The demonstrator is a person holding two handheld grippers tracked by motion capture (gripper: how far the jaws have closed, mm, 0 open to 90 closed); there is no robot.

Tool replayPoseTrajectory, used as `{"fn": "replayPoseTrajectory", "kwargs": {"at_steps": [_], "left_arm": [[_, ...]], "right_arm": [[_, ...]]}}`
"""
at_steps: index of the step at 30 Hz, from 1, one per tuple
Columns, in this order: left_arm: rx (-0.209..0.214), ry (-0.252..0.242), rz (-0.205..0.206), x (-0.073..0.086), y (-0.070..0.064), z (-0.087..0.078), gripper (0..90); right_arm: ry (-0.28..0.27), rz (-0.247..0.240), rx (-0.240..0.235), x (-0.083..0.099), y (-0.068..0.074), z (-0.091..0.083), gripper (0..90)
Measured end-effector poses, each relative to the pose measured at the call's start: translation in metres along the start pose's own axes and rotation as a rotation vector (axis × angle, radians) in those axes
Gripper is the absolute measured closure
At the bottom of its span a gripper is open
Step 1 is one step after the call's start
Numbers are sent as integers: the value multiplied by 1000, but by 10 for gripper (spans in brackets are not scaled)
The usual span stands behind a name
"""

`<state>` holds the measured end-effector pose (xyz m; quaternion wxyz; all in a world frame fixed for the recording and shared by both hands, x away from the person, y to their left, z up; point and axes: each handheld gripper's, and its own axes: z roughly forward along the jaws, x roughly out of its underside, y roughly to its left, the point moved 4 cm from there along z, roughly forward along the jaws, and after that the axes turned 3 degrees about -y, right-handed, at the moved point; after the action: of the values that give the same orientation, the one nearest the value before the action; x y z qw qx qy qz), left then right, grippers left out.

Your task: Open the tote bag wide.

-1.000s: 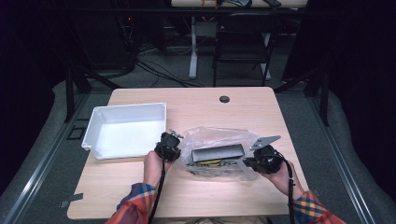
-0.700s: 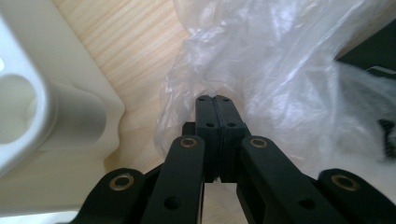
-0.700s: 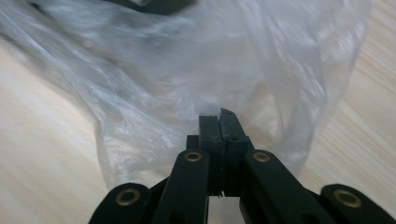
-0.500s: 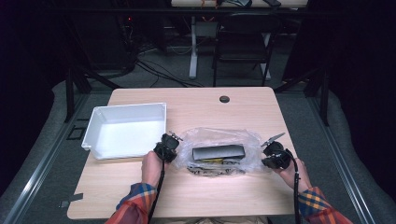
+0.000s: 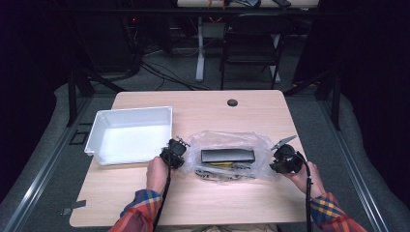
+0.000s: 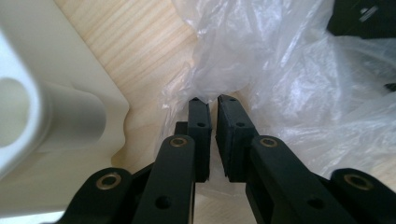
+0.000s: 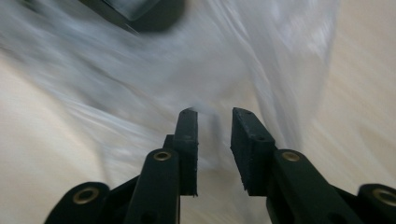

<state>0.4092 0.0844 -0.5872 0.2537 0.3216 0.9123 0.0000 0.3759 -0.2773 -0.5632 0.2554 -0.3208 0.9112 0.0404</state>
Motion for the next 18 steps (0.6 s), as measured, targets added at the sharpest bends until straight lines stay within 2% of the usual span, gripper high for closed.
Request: {"fn": "replayPoseTrajectory", "kwargs": {"at_steps": [2, 4, 7, 9, 10, 12, 14, 15, 16, 18], "left_arm": [[19, -9, -8, -1, 0, -2, 808], [23, -15, -9, -2, 0, -3, 801], [32, -22, -17, -2, -1, -3, 802], [31, -27, -23, -3, -2, -2, 803], [32, -24, -23, -3, -2, -2, 807], [31, -25, -26, -3, -1, 0, 815], [31, -19, -22, -3, -1, 2, 823], [31, -22, -23, -4, -1, 3, 824], [29, -21, -23, -4, -1, 4, 832], [20, -31, -34, -5, 0, 6, 843]], "right_arm": [[-54, -27, -27, -8, 8, -14, 632], [-126, -53, -51, -17, 16, -27, 614], [-227, -86, -2, -31, 25, -41, 583], [-225, -84, 91, -39, 21, -35, 569], [-215, -76, 108, -40, 18, -30, 582], [-156, -37, 119, -40, 7, -8, 651], [-118, -13, 102, -39, -1, 8, 729], [-103, -3, 99, -38, -4, 14, 807], [-107, 11, 74, -38, -7, 19, 871], [-110, 24, 82, -39, -12, 25, 898]]}}
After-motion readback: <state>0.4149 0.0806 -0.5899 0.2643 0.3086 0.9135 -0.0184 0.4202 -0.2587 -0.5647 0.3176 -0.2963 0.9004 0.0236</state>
